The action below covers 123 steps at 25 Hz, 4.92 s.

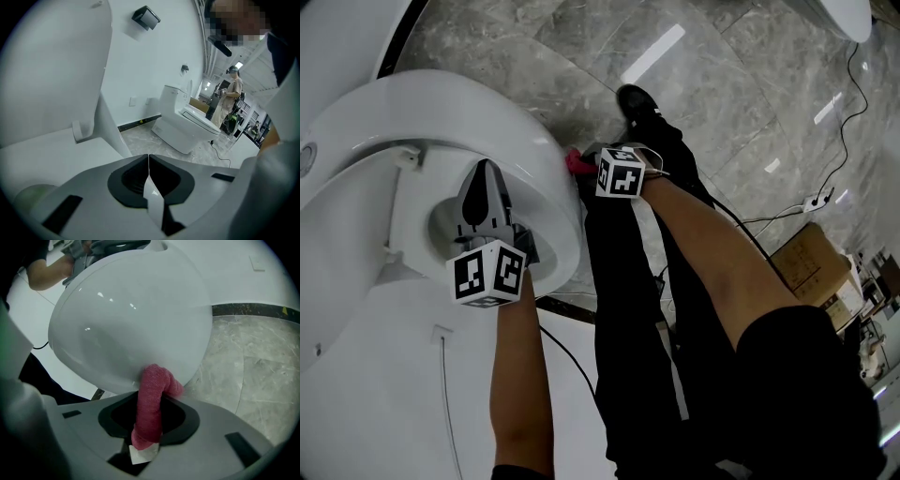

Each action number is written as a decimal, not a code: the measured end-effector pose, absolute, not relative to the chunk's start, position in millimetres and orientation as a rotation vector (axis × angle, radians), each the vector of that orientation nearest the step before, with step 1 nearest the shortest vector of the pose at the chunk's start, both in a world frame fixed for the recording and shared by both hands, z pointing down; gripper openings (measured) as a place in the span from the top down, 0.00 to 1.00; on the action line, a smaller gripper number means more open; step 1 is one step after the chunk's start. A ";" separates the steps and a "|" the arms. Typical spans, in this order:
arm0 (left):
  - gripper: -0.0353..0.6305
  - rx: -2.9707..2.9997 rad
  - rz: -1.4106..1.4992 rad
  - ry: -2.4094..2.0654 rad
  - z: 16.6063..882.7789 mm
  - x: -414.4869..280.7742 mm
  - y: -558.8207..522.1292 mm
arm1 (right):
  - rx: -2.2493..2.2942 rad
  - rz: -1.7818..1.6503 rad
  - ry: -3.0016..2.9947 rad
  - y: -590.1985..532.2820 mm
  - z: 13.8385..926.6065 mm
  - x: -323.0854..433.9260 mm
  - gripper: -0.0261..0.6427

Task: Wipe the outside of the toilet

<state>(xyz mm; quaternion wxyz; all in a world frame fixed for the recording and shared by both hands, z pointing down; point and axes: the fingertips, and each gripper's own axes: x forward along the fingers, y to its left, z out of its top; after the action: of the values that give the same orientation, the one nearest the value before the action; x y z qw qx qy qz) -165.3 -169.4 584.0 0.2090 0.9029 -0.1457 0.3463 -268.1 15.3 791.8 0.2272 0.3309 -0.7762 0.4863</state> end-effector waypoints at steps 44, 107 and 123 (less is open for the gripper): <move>0.92 2.224 1.057 -0.977 573.4 -188.1 -242.7 | 0.925 0.746 -2.300 -320.7 783.8 -103.5 0.77; 0.92 2.316 0.957 -0.761 556.0 -138.6 -209.1 | 0.825 0.739 -2.200 -203.4 794.5 -69.3 0.77; 0.92 2.226 0.982 -0.910 580.4 -151.4 -233.3 | 0.851 0.623 -2.181 -290.6 848.9 -107.9 0.77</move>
<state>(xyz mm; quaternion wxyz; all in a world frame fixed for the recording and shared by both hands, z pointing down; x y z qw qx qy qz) -151.4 -233.3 580.4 0.2687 0.8253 -0.3375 0.3643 -107.9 -290.6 848.9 0.3516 0.3288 -0.8428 0.2406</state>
